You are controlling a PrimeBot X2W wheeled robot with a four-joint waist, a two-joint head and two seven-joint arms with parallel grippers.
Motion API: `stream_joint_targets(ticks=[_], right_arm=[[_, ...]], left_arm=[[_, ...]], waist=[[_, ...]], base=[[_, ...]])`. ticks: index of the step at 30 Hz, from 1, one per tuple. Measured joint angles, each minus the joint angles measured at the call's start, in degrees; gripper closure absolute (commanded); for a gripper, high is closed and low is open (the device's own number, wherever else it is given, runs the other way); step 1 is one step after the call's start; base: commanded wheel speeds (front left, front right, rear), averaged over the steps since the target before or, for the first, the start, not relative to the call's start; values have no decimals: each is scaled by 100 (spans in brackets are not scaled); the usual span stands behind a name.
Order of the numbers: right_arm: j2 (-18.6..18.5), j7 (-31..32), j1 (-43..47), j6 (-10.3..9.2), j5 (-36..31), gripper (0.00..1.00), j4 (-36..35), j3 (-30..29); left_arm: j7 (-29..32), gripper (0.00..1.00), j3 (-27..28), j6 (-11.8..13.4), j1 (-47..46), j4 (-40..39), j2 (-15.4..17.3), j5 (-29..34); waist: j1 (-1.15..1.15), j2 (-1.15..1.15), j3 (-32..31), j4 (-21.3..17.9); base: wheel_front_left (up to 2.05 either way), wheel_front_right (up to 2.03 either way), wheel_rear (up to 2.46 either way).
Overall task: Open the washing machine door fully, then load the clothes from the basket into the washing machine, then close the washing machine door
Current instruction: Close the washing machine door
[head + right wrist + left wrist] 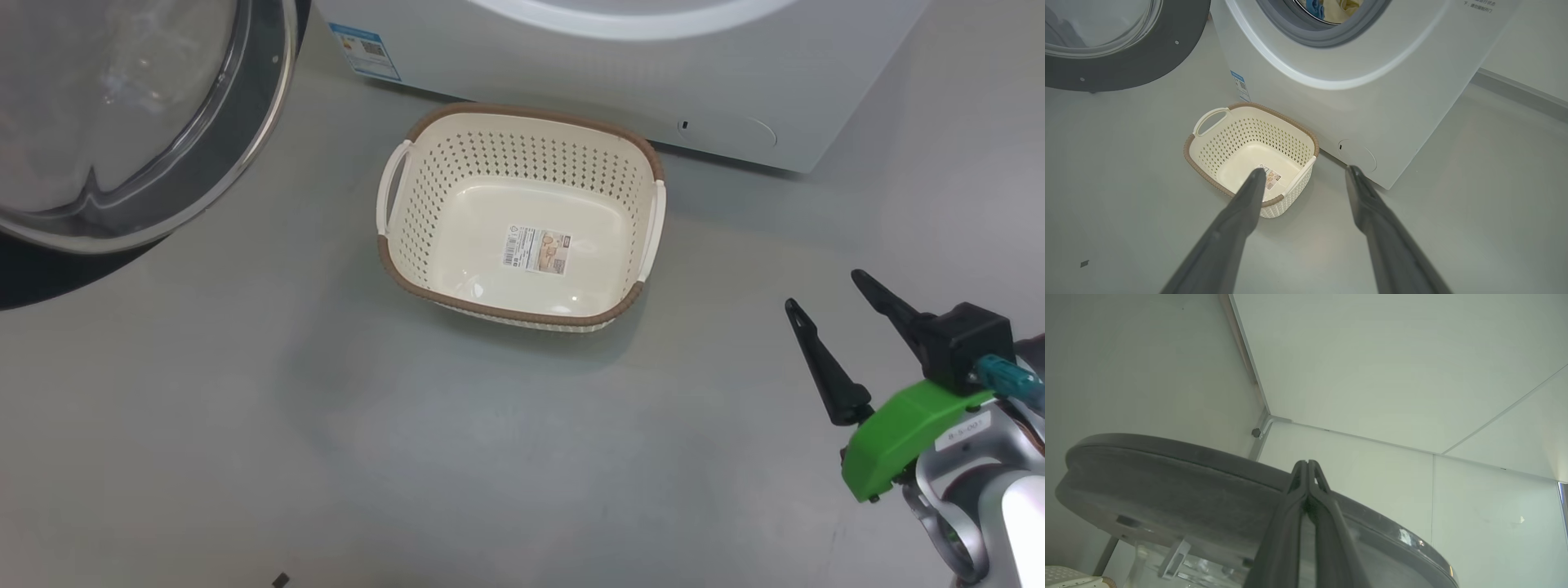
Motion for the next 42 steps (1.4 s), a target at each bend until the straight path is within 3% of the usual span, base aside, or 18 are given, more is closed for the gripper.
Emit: stream_joint_targets(ticks=[9,22,32,42], right_arm=[[-12,24,1,0,8,0,-53,-60],[-15,56,2,0,60,0,-54,-32],[-18,56,2,0,105,0,-47,1],[-16,48,1,0,107,0,19,22]], left_arm=[[27,100,-112,0,-107,203,198,194],[864,100,-391,-10,-83,245,397,390],[1713,100,-553,-114,170,-229,381,402],[2475,100,-708,-124,499,-912,137,324]], waist=[[0,0,138,-91],[0,0,155,-20],[0,0,146,76],[0,0,204,161]], base=[[0,0,0],[0,0,0],[0,0,0],[0,0,0]])
